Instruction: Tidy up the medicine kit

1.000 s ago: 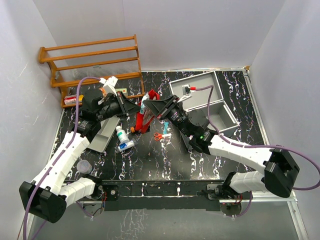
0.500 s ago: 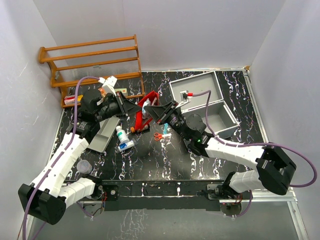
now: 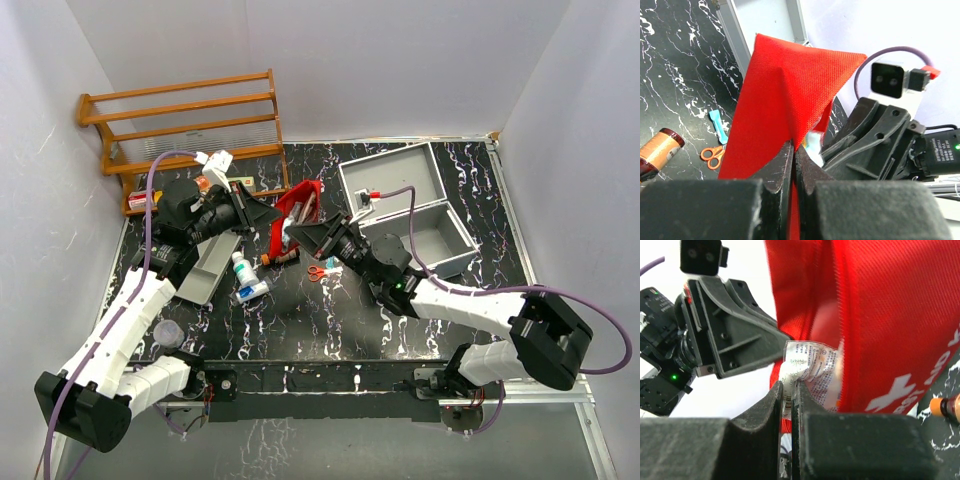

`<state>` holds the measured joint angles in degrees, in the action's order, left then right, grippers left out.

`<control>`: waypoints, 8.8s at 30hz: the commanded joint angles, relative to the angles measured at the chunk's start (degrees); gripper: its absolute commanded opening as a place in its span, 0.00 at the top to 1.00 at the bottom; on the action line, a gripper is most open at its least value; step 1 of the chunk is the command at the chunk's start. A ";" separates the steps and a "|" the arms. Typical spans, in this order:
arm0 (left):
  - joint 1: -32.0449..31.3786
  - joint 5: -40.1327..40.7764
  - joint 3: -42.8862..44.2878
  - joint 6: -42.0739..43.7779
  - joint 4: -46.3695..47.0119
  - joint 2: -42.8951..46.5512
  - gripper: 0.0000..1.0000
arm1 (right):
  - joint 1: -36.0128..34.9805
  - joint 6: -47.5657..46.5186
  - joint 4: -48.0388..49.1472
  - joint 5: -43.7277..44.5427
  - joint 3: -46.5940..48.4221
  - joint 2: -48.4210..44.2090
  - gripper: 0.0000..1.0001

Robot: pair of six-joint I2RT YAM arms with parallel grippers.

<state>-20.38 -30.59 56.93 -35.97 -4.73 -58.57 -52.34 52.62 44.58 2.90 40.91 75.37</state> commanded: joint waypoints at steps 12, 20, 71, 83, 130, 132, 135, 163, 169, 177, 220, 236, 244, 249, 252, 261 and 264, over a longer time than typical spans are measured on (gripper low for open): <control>-0.12 0.68 -0.02 4.55 0.41 0.67 1.00 | -0.09 1.87 -20.42 8.58 2.78 -7.98 0.62; -0.11 0.79 -1.49 5.97 0.83 -1.13 1.00 | 0.00 1.82 -34.93 6.52 8.03 -7.84 0.63; -0.15 -1.31 -23.82 -13.73 9.78 -2.78 1.00 | -5.84 0.63 -59.99 2.68 21.88 11.86 0.78; -0.15 -2.25 -23.27 -12.42 9.26 -3.10 1.00 | -6.37 1.55 -59.35 2.98 21.67 16.54 0.85; -0.11 0.60 -13.40 -2.62 1.36 -1.20 1.00 | -6.37 8.13 -64.47 20.11 18.04 0.22 0.54; -0.10 1.15 -13.21 -2.55 1.58 -0.95 1.00 | -6.35 9.09 -65.20 20.63 17.83 0.08 0.51; -0.11 3.11 -12.75 -2.09 0.50 -0.59 1.00 | -6.37 9.47 -65.23 21.56 17.54 0.12 0.46; -0.16 14.20 -12.01 -4.45 -7.34 5.16 1.00 | 5.78 -15.90 -74.16 23.15 35.13 30.92 0.53; -0.16 14.07 -12.31 -4.40 -8.10 5.38 1.00 | 5.99 -16.94 -74.43 22.25 37.73 35.62 0.57; -0.16 13.44 -11.91 -3.80 -8.19 4.74 1.00 | 8.21 -18.90 -73.23 17.43 37.83 38.42 0.71; -0.16 3.52 -29.01 -30.65 17.93 -2.88 1.00 | -4.15 5.60 -64.48 18.89 21.94 4.72 0.93; -0.10 4.26 -28.17 -28.55 13.71 -3.37 1.00 | -5.06 11.37 -60.66 19.32 24.60 13.89 0.90; -0.17 3.96 -27.93 -28.25 13.10 -2.97 1.00 | -5.06 13.67 -61.23 20.91 26.10 16.69 0.89; -0.11 3.96 -27.92 -28.23 13.08 -2.99 1.00 | -5.05 13.80 -61.71 20.94 26.55 17.20 0.85; -0.12 3.91 -27.83 -28.11 12.95 -2.97 1.00 | -5.00 13.54 -62.78 21.11 26.77 16.60 0.75; -0.18 3.94 -26.87 -26.88 11.68 -2.84 1.00 | -4.72 9.35 -65.74 22.40 24.23 10.51 0.64; -0.15 3.77 -26.78 -26.79 11.68 -2.86 1.00 | -4.63 8.67 -68.24 23.19 23.25 8.40 0.63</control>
<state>-20.38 -25.98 27.77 -63.72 8.25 -62.17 -57.28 63.22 -21.63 23.07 64.82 88.55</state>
